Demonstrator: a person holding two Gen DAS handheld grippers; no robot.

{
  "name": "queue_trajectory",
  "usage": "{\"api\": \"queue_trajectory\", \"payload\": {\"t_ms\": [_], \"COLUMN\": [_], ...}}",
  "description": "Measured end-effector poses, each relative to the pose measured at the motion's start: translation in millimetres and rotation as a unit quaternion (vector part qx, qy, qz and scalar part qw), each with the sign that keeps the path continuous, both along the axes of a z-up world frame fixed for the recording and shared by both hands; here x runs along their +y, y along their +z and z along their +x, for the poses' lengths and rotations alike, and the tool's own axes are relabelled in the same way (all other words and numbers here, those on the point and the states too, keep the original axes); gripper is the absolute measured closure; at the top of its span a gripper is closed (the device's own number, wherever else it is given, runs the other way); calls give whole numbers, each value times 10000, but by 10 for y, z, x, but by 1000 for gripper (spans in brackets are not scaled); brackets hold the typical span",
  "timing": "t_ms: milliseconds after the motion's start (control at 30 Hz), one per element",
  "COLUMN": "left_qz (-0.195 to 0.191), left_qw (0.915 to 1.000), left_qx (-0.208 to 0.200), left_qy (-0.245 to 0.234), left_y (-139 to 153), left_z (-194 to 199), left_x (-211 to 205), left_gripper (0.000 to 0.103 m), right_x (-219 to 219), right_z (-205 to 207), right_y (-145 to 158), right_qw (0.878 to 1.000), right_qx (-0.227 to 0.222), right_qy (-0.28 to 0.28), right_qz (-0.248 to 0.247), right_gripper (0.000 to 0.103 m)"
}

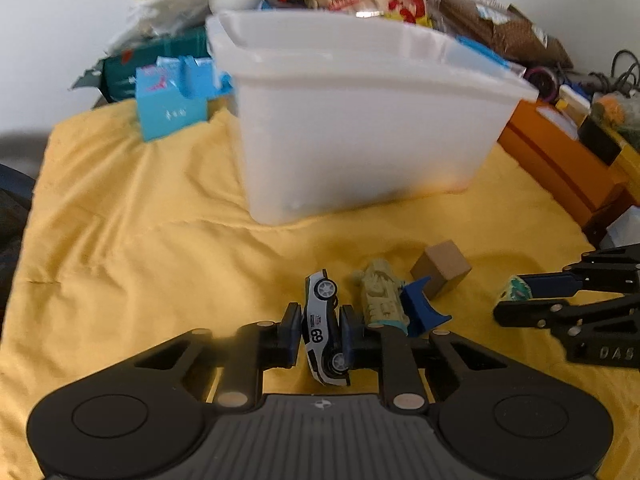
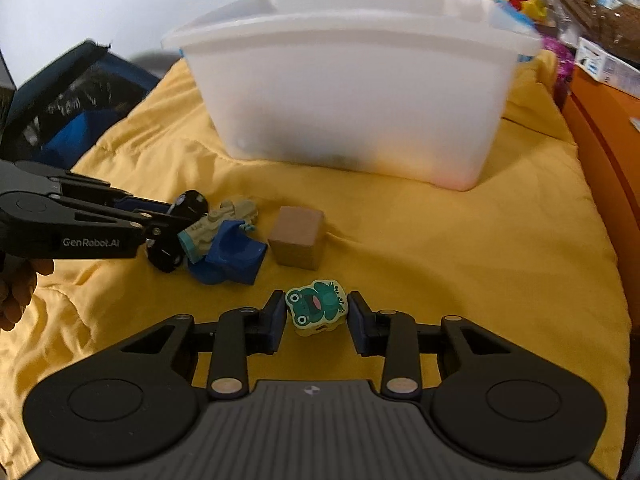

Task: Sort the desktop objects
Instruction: 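Grasp the white toy car with the left tool while the right tool grasps the green frog block, then drop the white car into the bin with the left tool while the right tool drops the frog block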

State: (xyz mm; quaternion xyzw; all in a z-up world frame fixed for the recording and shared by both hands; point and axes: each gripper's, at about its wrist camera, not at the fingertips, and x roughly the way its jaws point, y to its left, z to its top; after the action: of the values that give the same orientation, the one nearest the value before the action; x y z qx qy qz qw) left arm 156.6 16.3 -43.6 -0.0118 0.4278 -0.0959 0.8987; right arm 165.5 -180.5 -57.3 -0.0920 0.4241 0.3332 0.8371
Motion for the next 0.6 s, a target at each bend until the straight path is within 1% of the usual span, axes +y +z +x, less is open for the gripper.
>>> {"api": "queue_trajectory", "payload": {"t_ms": [67,267,367,533,600], "left_qz": [-17,-207,-354,-230,-227], "left_qw": [10000,9985,9972,9952,9951], "left_qx": [-83,-462,-598,-931,-936], "left_qy": [44,202,265,178,220], "left_y": [99,634,898,1243,1320], "left_z": [-42,-142,-77,103,218], "left_x": [51,76,48,-29,-17], "left_gripper": [80,80,80,80,80], "right_x": [-72,-269,-282,-224,-189], "right_z": [-13,18,144,388,492], "right_y": [62,432,684,1136,1285], "right_qw": [9999,9981,9958,9907,9894], "right_qx": [-10,-186,-287,-528,-616], "right_qy": [-67,-178,-319,-455,-475], "right_qz": [110,554,808,1171,1222], "right_gripper": [66,66,66,66,66]}}
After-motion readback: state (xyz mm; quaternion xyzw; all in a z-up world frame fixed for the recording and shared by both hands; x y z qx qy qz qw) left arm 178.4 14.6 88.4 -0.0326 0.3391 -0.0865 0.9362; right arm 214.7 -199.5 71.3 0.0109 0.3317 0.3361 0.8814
